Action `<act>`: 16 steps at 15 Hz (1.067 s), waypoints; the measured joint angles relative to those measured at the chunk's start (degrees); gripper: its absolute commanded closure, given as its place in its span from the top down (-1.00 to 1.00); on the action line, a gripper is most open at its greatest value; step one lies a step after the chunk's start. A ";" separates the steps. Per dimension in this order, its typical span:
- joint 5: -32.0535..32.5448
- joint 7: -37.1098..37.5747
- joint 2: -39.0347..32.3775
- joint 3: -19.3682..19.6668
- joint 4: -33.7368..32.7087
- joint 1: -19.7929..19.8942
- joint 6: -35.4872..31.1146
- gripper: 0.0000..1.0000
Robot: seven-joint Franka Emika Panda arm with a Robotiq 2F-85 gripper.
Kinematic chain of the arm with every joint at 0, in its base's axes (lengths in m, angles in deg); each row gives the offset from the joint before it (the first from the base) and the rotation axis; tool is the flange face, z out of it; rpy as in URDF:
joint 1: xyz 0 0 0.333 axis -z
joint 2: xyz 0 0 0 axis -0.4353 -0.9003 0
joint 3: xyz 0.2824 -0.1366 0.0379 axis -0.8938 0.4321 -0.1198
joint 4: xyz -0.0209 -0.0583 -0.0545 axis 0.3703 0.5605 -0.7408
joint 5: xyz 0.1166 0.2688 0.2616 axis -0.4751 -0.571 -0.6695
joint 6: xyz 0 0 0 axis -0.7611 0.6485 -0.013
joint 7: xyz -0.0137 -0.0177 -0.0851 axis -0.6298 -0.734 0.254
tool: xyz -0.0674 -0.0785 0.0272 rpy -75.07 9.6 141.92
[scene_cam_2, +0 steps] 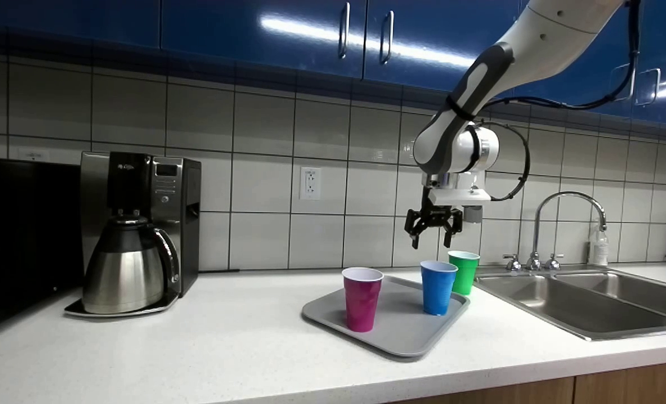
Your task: Shift the cups to the tray
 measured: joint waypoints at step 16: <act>-1.70 1.35 -12.75 2.36 -16.58 2.19 0.07 1.00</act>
